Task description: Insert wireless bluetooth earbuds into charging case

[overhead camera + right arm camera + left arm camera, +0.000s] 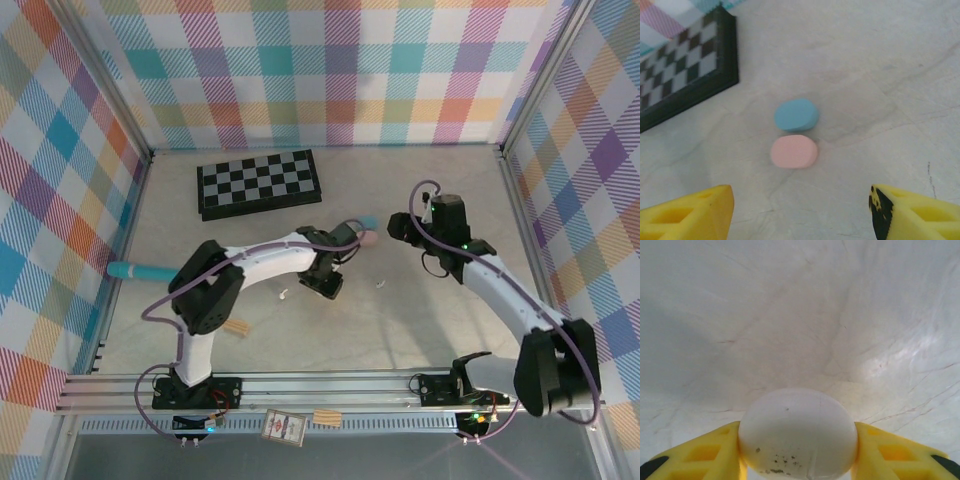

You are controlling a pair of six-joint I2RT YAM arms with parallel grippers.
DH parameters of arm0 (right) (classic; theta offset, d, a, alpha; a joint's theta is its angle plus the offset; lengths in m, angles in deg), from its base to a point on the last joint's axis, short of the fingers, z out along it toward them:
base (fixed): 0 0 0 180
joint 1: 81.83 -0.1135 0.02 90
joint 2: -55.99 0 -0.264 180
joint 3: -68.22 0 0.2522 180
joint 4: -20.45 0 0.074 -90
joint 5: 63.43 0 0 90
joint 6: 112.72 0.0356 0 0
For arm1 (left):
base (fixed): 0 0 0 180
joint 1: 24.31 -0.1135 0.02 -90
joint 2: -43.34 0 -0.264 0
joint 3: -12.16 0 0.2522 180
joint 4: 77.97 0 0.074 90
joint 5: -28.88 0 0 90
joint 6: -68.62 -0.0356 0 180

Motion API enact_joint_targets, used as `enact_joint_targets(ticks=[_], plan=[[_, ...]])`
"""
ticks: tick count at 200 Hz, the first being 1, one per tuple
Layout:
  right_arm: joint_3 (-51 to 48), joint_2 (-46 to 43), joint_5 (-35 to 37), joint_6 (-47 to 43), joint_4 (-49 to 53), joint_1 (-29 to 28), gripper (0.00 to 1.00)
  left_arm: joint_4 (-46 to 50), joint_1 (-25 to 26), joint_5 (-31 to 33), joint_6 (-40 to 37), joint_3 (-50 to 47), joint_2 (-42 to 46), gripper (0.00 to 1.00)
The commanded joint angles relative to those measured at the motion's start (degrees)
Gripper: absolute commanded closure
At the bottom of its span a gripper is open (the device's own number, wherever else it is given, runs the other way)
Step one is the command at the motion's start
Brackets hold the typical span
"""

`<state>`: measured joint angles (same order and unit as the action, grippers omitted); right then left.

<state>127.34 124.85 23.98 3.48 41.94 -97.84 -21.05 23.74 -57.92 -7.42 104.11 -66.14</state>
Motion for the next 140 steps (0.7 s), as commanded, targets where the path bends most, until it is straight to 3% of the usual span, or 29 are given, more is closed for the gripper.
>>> enact_joint_targets(ticks=[1, 31, 86, 109, 140], plan=[[-3.09, -5.28, -4.5, -2.94, -5.92, 0.4, 0.25, -12.44, -4.41, -5.28, 11.07, -3.84, 8.03, 0.56], [-9.76, -9.96, -14.61, -7.5, -14.42, 0.12, 0.21, -26.65, -7.27, -15.37, 25.65, -10.16, 12.36, 0.56], [-20.4, -13.24, -18.9, -13.88, -30.57, -4.66, 0.14, -41.17, -7.29, -15.37, 49.64, -16.3, 17.93, 0.57], [-21.07, -11.08, -19.67, -14.47, -34.09, -6.85, 0.14, -44.93, -6.99, -17.63, 56.09, -17.85, 18.21, 0.58], [-20.16, -6.24, -19.03, -13.85, -37.66, -9.62, 0.15, -47.6, -5.03, -17.12, 58.21, -17.9, 18.51, 0.58]])
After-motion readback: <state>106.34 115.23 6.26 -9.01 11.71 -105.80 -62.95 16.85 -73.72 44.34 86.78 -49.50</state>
